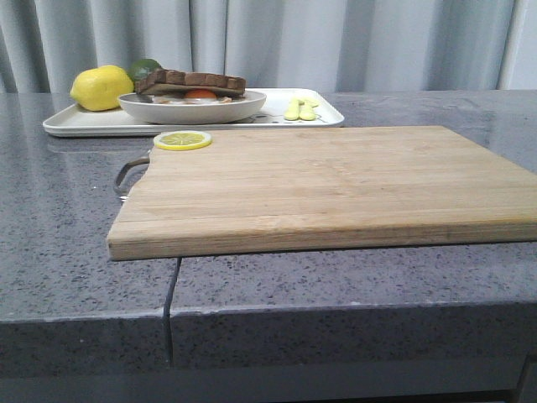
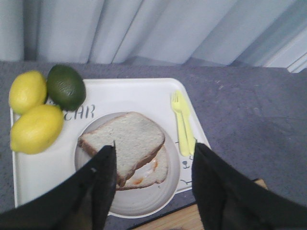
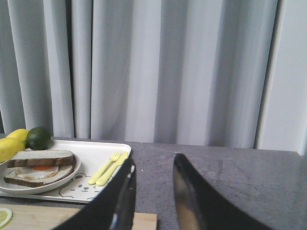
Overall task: Place bread and move sandwich to tray
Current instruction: 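Open the left gripper and raise it away from the plate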
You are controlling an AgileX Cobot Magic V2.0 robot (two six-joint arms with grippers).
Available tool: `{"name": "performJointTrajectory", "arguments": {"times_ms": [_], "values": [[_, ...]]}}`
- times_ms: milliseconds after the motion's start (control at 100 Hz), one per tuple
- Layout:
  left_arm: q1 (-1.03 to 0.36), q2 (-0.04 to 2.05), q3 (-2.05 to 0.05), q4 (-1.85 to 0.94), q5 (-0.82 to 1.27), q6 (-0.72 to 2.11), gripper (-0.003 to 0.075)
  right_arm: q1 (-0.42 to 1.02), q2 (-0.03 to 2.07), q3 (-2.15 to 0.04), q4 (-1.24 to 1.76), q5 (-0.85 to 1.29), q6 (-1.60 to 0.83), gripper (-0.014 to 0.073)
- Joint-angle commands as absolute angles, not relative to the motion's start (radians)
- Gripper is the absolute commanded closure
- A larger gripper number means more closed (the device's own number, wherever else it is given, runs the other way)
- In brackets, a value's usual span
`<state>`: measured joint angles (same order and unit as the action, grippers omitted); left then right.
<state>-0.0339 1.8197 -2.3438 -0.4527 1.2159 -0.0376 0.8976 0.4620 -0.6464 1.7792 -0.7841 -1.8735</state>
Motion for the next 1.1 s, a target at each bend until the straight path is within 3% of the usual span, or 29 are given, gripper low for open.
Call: {"name": "performJointTrajectory", "arguments": {"times_ms": [0,190,420,820,1090], "values": [[-0.110,1.732,-2.373,-0.419,1.142,-0.026,0.0383,0.895,0.465,-0.668,1.732,-0.765,-1.883,0.0370],[-0.302,1.649,-2.302,-0.147,1.051,-0.027,0.0395,0.895,0.465,-0.668,1.705,-0.764,-1.907,0.0370],[-0.501,1.449,-1.989,0.119,0.866,-0.072,0.0468,0.895,0.478,-0.671,1.642,-0.733,-1.907,0.0370],[-0.504,0.870,-1.061,0.135,0.269,-0.235,0.0480,0.895,0.496,-0.624,1.646,-0.747,-1.979,0.0370],[-0.504,0.617,-0.652,0.118,0.102,-0.248,0.0479,0.895,0.414,-0.501,1.648,-0.745,-1.977,0.0370]]}}
